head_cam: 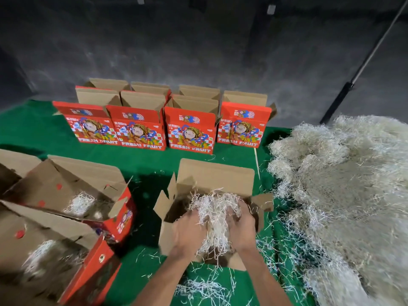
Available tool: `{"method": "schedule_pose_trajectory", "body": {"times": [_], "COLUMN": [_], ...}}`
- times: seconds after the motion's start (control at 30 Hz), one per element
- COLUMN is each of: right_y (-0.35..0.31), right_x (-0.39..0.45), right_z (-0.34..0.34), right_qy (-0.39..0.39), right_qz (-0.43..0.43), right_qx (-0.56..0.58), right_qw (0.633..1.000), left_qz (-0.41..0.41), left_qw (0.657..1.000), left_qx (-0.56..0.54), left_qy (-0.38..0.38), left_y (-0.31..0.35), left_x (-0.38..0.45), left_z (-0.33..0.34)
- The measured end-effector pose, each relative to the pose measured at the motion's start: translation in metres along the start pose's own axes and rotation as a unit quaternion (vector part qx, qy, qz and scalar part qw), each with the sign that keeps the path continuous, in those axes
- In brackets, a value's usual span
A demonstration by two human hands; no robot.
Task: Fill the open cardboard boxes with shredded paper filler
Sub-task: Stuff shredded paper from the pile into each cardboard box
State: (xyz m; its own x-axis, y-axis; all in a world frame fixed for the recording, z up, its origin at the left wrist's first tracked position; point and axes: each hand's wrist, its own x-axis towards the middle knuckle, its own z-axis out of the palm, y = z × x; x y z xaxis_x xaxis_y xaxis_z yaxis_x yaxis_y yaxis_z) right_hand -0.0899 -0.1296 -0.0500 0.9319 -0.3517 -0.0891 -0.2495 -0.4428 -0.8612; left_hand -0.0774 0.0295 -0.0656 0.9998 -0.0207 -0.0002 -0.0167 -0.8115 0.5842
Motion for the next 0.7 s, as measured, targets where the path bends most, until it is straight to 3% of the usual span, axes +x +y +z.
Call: {"method": "schedule_pose_trajectory", "body": {"times": [0.17, 0.23, 0.3, 0.37, 0.43, 0.47, 0.53, 0.63, 0.7], "right_y": [0.002, 0.001, -0.006, -0.014, -0.019, -0.020, -0.025, -0.036, -0.035], "right_x": [0.000, -0.001, 0.001, 0.000, -0.004, -0.007, -0.013, -0.007, 0.004], "right_z": [-0.008, -0.007, -0.007, -0.006, 0.001, 0.007, 0.022, 0.032, 0.027], "right_qy": [0.027, 0.032, 0.028, -0.001, -0.069, -0.105, -0.149, -0.127, -0.095], "right_qz": [0.001, 0.022, 0.088, 0.170, 0.177, 0.147, 0.085, 0.020, 0.043], "right_qx": [0.001, 0.059, 0.141, 0.282, 0.341, 0.303, 0.220, 0.148, 0.186], "right_qw": [1.000, 0.998, 0.986, 0.944, 0.921, 0.936, 0.960, 0.981, 0.977], "left_qz": [-0.071, -0.109, -0.174, -0.262, -0.299, -0.279, -0.258, -0.242, -0.237], "left_qw": [0.997, 0.981, 0.929, 0.870, 0.799, 0.793, 0.821, 0.859, 0.839], "left_qx": [-0.006, -0.163, -0.327, -0.414, -0.513, -0.531, -0.498, -0.438, -0.480], "left_qy": [-0.012, -0.005, -0.014, -0.061, -0.095, -0.101, -0.105, -0.111, -0.097], "left_y": [-0.005, -0.006, -0.008, -0.007, -0.007, -0.005, -0.002, -0.002, -0.006], "left_x": [-0.012, -0.014, -0.005, 0.008, 0.018, 0.019, 0.018, 0.017, 0.022], "left_z": [-0.001, -0.009, -0.023, -0.040, -0.046, -0.047, -0.039, -0.022, -0.028]}}
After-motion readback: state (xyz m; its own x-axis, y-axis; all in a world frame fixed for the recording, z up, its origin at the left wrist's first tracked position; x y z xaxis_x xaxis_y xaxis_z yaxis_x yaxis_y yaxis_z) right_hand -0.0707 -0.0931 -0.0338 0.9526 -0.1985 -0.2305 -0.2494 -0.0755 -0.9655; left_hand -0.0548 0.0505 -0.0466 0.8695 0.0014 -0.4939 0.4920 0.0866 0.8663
